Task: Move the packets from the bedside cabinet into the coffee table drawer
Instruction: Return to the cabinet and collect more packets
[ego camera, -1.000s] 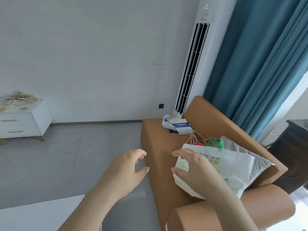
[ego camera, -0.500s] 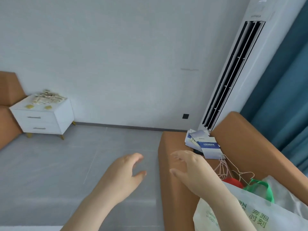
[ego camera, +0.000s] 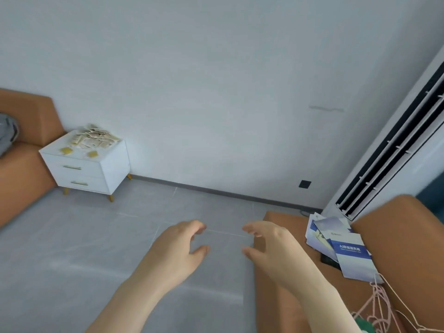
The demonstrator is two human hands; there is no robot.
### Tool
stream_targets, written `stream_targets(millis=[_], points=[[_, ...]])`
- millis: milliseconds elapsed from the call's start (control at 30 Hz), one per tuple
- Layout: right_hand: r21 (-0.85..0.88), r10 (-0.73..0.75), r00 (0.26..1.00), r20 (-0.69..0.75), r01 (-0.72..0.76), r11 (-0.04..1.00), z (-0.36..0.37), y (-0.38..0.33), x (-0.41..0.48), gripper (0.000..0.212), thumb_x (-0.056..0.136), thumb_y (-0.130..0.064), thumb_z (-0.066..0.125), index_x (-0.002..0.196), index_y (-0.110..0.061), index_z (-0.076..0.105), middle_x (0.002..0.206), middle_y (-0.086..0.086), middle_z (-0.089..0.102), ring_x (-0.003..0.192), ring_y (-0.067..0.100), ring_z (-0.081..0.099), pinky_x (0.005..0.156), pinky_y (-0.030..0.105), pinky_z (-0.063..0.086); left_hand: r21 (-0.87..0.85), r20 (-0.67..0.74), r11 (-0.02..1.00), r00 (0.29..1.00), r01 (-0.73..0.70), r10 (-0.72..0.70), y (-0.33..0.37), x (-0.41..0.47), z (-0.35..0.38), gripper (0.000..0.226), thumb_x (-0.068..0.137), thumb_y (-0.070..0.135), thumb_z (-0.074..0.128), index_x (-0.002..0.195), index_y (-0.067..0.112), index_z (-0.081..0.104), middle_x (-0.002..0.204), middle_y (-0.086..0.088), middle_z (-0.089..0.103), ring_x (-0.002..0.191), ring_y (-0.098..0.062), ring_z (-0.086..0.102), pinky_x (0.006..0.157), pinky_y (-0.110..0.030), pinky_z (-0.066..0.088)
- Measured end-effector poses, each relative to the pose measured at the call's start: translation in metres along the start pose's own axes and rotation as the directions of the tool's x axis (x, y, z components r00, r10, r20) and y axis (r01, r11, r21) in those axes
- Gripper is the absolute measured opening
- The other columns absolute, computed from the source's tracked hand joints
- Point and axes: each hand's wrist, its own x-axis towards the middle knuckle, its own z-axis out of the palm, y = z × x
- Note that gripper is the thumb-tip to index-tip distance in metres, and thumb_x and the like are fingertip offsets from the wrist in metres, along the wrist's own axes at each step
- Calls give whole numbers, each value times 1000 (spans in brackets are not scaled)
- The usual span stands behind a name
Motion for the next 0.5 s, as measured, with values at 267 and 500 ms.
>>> stream_targets(millis=[267, 500], points=[[43, -114, 991, 71, 111, 993, 5, 1, 160, 43, 88, -35, 63, 130, -33, 54, 128, -18, 57, 119, 1, 51, 97, 17, 39, 7, -79, 992, 989, 128, -127, -45, 117, -25, 36, 88, 37, 60, 122, 31, 53, 118, 19, 55, 105, 1, 54, 89, -22, 46], [99, -234, 959, 161, 221, 970, 22, -29, 295, 41, 87, -37, 64, 127, -35, 55, 123, -20, 57, 115, -2, 51, 97, 19, 41, -71, -180, 953, 936, 293, -301, -94, 185, -64, 35, 88, 37, 60, 122, 32, 53, 117, 21, 55, 105, 2, 54, 91, -21, 45]])
